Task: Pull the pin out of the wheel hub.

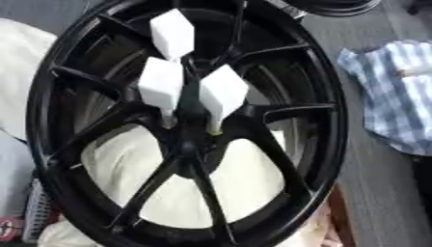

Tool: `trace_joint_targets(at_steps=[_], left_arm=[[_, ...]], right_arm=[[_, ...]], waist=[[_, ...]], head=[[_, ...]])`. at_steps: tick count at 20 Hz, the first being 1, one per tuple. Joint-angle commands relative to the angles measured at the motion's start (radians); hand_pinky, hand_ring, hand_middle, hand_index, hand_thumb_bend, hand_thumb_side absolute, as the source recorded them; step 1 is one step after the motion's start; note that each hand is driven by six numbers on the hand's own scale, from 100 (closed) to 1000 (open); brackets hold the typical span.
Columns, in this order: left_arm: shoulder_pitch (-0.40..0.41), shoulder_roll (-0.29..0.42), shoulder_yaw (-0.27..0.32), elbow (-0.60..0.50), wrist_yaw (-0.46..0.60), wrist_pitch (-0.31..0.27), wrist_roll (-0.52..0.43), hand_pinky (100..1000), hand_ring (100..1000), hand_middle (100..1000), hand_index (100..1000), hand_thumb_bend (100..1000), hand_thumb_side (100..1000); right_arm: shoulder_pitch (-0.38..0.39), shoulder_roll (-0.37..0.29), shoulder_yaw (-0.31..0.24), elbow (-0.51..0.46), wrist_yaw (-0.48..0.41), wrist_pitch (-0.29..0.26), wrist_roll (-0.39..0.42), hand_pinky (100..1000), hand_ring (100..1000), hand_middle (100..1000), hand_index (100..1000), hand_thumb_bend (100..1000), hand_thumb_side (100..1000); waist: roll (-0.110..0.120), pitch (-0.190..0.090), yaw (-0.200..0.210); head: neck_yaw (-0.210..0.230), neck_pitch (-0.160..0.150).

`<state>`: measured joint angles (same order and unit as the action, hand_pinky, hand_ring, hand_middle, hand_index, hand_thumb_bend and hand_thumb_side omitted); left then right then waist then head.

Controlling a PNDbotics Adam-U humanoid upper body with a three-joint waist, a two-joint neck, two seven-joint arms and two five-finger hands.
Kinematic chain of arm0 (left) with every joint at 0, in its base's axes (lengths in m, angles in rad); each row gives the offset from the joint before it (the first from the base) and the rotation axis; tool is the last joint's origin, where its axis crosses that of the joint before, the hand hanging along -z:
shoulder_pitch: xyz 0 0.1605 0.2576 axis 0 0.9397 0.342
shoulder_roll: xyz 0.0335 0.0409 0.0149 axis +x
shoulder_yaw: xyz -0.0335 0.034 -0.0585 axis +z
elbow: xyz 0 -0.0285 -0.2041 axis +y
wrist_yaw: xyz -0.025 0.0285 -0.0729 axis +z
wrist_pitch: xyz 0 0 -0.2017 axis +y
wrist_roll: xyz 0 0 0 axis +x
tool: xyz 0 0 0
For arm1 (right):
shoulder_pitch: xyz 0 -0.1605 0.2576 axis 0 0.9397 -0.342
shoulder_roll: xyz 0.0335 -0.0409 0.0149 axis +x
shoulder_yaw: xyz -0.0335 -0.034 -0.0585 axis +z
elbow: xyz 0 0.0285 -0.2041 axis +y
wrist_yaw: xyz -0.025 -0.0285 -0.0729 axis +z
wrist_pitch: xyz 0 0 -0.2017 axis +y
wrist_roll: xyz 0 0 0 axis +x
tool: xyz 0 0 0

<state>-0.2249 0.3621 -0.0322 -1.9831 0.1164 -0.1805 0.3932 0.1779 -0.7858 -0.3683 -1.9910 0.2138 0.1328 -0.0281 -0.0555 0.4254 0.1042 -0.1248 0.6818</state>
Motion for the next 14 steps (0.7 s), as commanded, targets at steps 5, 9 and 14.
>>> trace_joint_targets(at_steps=[5, 9, 14], left_arm=[[-0.005, 0.005, 0.011, -0.017, 0.000, -0.005, 0.003, 671, 772, 576, 770, 100, 727], [-0.004, 0.005, 0.012, -0.017, 0.004, -0.005, 0.000, 672, 773, 577, 771, 100, 726], [-0.005, 0.006, 0.012, -0.017, 0.008, -0.006, -0.002, 673, 773, 577, 770, 100, 726]], right_arm=[[0.051, 0.142, -0.021, -0.009, 0.103, 0.050, 0.025, 950, 996, 829, 865, 100, 198], [0.069, 0.177, -0.030, -0.009, 0.116, 0.121, 0.031, 976, 1000, 855, 907, 100, 225], [0.064, 0.186, -0.027, -0.009, 0.080, 0.153, -0.005, 963, 1000, 836, 901, 100, 206]], waist=[[0.011, -0.024, -0.004], [0.011, -0.031, -0.006], [0.009, -0.037, -0.007]], head=[[0.022, -0.020], [0.026, -0.023], [0.033, -0.023]])
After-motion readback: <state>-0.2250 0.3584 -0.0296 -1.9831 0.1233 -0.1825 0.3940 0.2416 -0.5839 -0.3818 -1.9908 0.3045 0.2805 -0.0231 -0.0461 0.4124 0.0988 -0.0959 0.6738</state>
